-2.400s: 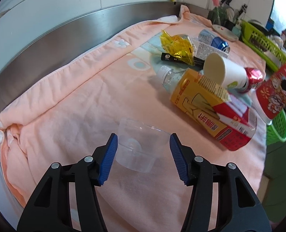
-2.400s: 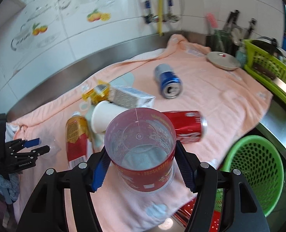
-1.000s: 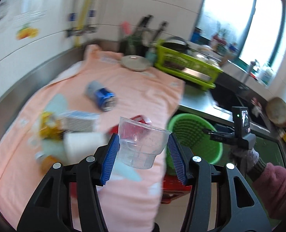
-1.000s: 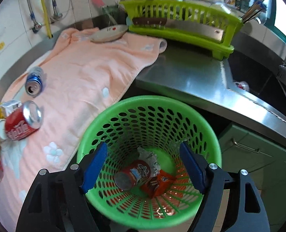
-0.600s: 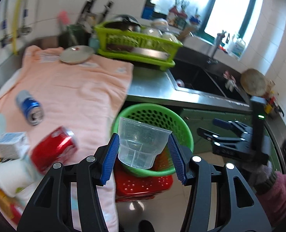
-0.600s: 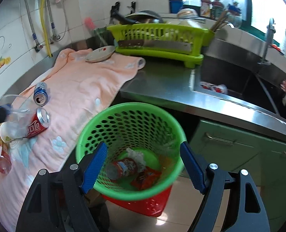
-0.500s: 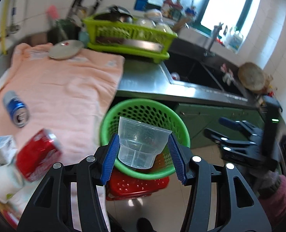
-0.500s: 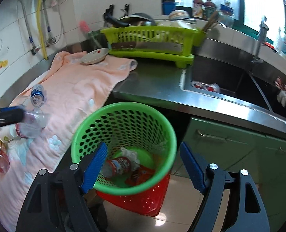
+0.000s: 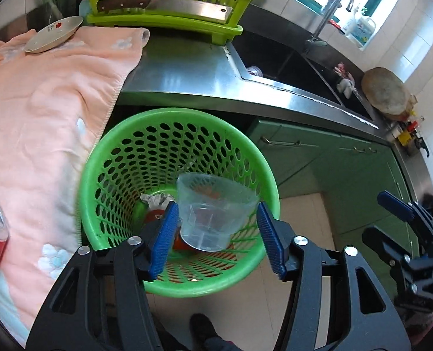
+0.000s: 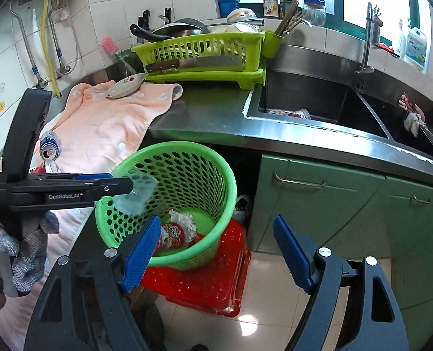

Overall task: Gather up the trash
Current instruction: 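Drop the red cup into the basket with the right gripper while the left gripper drops the clear cup, then grasp the juice bottle with the left gripper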

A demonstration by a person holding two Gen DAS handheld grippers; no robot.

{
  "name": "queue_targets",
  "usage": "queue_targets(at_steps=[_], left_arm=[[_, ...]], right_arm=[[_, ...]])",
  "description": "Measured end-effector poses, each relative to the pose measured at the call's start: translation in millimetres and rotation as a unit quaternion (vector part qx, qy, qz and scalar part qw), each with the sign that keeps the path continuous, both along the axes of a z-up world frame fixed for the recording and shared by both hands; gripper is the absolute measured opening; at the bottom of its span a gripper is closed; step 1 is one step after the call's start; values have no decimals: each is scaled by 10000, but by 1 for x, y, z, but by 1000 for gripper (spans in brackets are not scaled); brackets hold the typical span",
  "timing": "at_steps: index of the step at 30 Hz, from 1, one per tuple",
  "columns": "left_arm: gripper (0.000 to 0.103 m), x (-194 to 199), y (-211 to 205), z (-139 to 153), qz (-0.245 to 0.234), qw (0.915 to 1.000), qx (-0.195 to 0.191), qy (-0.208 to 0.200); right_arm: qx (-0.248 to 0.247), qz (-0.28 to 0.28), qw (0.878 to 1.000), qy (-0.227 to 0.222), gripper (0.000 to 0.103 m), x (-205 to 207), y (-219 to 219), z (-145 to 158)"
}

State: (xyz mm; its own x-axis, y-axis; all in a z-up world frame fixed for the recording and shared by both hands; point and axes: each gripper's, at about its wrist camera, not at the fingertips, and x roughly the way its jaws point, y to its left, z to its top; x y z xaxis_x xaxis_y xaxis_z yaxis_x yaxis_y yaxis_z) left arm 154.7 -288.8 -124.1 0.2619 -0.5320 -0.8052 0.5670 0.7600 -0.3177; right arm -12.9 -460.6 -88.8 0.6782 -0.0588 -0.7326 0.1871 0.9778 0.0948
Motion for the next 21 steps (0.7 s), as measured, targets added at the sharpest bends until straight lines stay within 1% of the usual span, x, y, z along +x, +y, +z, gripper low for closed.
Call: queue_targets(at_steps=[2, 7, 10, 15, 21], left_arm=[[65, -1, -1, 0, 32, 10000, -53, 24], [65, -8, 12, 11, 124, 9998, -164, -22], [65, -16, 32, 25, 256, 9993, -227, -131], [65, -33, 68, 46, 505, 9978, -201, -372], [65, -56, 124, 69, 950, 9931, -104, -685]], right_arm=[[6, -14, 10000, -13, 76, -2, 0, 0], [66, 38, 9999, -83, 76, -2, 6, 5], [78, 109, 9998, -153, 76, -1, 15, 10], [140, 290, 9991, -280, 77, 2, 36, 19], [208, 680, 9966, -425, 78, 9, 73, 32]])
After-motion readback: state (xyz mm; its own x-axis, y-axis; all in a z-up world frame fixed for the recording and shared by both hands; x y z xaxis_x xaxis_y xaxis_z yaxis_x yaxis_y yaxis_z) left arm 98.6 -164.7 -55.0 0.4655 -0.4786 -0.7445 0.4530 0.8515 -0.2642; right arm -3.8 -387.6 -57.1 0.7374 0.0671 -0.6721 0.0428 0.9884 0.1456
